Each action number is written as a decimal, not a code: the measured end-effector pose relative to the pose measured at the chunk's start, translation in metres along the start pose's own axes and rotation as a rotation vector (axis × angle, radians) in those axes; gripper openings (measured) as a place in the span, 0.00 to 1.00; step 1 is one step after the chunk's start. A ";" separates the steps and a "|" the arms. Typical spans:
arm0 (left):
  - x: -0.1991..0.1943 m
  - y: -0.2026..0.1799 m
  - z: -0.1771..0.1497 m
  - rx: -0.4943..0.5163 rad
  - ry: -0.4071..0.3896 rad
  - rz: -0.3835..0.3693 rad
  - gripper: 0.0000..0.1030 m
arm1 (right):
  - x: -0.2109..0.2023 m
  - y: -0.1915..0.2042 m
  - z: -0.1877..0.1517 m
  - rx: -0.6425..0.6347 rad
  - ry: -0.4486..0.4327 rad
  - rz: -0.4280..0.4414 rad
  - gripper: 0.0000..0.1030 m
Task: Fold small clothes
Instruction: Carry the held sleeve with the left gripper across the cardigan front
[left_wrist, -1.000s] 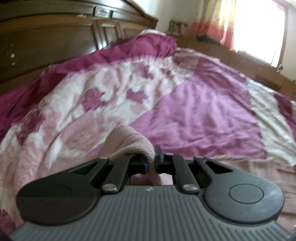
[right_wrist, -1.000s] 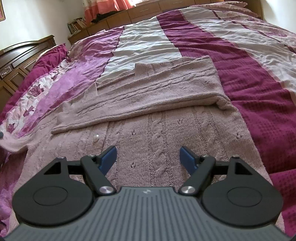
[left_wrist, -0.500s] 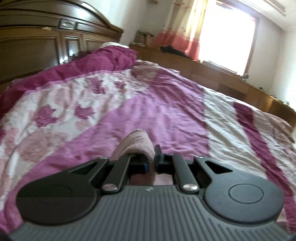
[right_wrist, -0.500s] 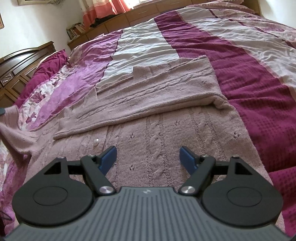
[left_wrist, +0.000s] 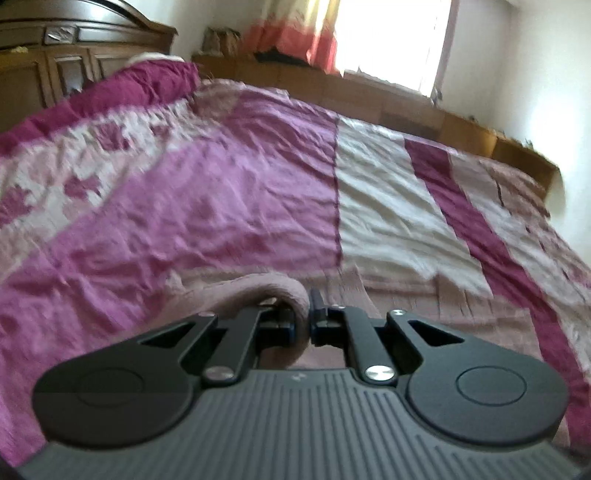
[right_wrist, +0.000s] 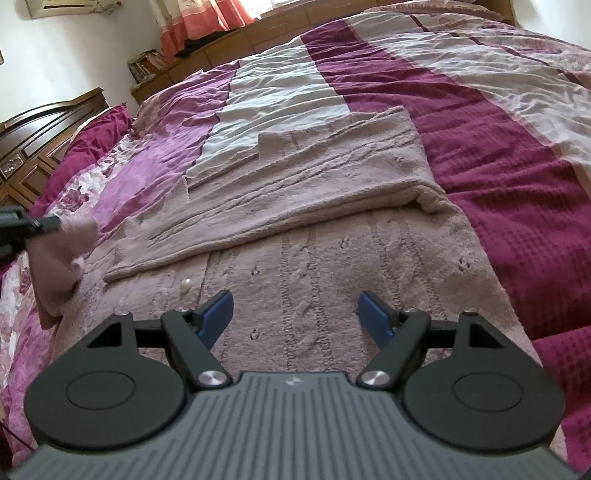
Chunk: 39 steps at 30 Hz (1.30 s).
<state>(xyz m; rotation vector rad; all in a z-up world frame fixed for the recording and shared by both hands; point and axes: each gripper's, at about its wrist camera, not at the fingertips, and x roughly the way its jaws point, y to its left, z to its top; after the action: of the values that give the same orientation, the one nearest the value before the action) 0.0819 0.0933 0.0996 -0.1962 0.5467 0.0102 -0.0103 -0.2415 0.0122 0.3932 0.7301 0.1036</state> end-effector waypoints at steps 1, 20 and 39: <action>0.003 -0.003 -0.005 0.013 0.014 -0.004 0.09 | 0.000 0.000 0.000 0.000 0.000 0.000 0.78; 0.005 -0.006 -0.050 0.140 0.232 -0.101 0.53 | 0.009 0.011 0.004 -0.035 0.027 0.017 0.78; -0.035 0.052 -0.053 0.124 0.223 0.037 0.56 | 0.053 0.119 0.029 -0.141 0.169 0.245 0.78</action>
<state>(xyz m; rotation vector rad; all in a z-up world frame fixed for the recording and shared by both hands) 0.0216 0.1355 0.0634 -0.0662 0.7708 -0.0099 0.0540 -0.1287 0.0441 0.3398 0.8334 0.4211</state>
